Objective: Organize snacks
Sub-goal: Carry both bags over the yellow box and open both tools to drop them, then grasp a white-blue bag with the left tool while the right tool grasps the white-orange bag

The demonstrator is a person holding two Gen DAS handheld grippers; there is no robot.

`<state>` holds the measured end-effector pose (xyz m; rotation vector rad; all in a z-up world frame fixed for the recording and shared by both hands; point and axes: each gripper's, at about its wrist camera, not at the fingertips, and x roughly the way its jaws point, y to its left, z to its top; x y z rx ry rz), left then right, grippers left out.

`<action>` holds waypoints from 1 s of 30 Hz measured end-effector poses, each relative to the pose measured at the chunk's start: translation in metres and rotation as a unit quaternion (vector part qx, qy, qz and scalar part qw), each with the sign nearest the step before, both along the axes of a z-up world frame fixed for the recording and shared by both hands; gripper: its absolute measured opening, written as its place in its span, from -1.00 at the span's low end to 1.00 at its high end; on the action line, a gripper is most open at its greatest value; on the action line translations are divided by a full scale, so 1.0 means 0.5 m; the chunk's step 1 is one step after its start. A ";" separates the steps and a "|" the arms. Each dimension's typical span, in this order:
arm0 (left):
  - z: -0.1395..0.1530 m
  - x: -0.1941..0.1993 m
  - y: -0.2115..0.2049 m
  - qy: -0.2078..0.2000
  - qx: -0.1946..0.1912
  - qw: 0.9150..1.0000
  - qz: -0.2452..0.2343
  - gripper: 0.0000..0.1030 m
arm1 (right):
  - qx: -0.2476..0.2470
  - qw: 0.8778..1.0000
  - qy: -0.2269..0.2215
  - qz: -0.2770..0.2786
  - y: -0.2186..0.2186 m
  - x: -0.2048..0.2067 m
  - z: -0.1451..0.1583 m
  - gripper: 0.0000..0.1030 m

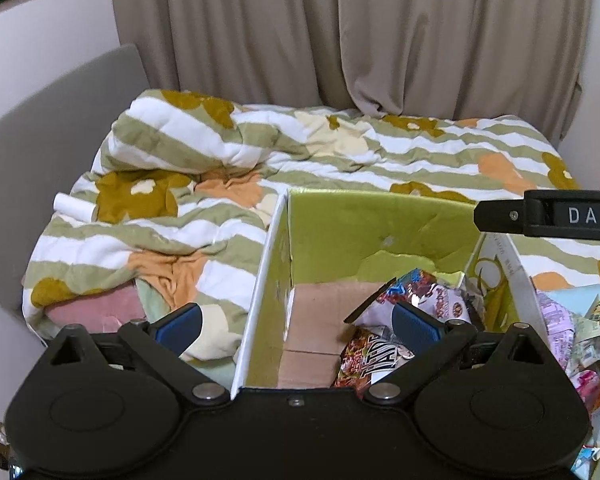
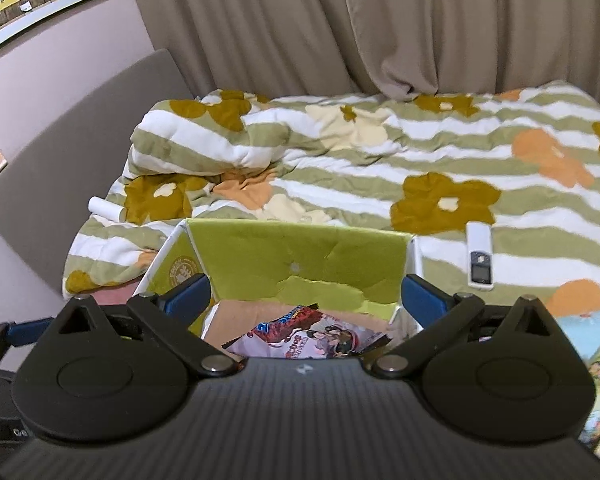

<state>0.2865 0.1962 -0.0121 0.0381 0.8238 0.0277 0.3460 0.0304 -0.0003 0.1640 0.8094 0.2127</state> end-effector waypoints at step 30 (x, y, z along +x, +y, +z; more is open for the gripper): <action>0.121 -0.177 -0.104 -0.090 -0.028 0.994 -0.054 0.99 | -0.034 0.993 -0.072 -0.093 -0.166 -0.286 0.131 1.00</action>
